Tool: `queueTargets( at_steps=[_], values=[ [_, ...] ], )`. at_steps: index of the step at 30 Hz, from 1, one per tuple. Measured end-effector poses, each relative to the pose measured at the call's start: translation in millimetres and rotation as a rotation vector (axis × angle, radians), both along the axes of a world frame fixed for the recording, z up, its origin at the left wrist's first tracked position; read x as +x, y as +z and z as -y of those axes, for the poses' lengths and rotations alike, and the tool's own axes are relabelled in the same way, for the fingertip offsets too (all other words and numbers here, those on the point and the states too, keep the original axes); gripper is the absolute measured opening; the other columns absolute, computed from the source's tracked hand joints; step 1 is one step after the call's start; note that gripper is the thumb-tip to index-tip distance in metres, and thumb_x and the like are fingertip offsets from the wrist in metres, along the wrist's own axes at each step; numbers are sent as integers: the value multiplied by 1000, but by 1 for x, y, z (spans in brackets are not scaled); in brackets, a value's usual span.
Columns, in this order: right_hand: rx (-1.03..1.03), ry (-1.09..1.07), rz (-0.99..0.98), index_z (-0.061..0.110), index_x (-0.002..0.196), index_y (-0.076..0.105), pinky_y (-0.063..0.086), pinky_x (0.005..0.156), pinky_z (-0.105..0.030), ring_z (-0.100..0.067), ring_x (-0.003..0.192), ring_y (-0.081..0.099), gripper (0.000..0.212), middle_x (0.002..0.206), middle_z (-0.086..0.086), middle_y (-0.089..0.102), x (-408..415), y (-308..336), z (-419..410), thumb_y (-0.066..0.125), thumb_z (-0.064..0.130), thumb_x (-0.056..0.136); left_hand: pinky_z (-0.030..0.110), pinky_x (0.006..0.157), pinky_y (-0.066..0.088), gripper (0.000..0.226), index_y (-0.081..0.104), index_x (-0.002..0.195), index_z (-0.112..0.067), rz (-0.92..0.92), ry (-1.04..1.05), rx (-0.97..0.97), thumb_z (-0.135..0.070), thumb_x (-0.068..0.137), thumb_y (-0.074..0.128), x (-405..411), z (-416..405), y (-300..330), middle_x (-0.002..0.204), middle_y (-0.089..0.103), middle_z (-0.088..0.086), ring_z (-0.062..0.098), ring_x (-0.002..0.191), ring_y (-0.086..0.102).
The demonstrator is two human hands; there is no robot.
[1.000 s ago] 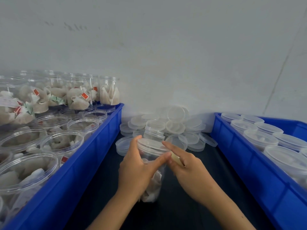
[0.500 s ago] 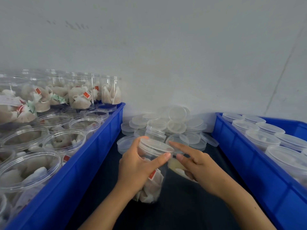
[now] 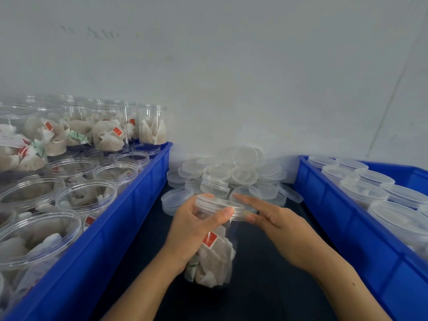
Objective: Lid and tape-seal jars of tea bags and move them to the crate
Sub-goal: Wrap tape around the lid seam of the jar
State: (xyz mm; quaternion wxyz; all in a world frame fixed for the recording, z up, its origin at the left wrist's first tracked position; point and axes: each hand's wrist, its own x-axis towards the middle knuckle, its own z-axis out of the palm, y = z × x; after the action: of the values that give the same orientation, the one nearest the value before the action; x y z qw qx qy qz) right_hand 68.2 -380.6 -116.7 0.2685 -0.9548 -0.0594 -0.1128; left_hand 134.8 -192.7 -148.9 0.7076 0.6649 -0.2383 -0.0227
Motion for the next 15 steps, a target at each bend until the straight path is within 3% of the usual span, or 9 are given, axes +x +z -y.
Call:
queueTargets(
  at_steps=[3,7,13,15],
  values=[
    [3,15,9,78,124,29,51,95,-42,-27,109,62,42,120,12,67,-1,1,1,39,45,101,14,70,52,60,67,107,-15,-7,-55,3,-49,59,76,1,0,0,93,76,-2,9,84,71],
    [-18,15,1,73,128,34,52,95,-38,-23,110,61,38,109,37,60,-2,4,-2,38,47,100,15,71,52,59,68,106,-14,0,-76,1,-49,59,76,1,-1,0,92,76,0,10,84,71],
    [4,16,-13,77,122,35,47,101,-38,-10,112,58,38,122,15,64,4,-1,4,43,49,98,10,73,50,67,62,114,-19,-6,-120,-10,-49,58,81,1,-3,-3,101,74,-8,5,93,69],
    [83,52,-44,75,123,37,45,103,-36,-6,117,55,39,126,20,61,6,-3,3,47,52,94,10,74,50,71,59,119,-18,-22,-140,-40,-47,57,79,2,-3,-5,105,73,-8,5,97,69]
  ],
)
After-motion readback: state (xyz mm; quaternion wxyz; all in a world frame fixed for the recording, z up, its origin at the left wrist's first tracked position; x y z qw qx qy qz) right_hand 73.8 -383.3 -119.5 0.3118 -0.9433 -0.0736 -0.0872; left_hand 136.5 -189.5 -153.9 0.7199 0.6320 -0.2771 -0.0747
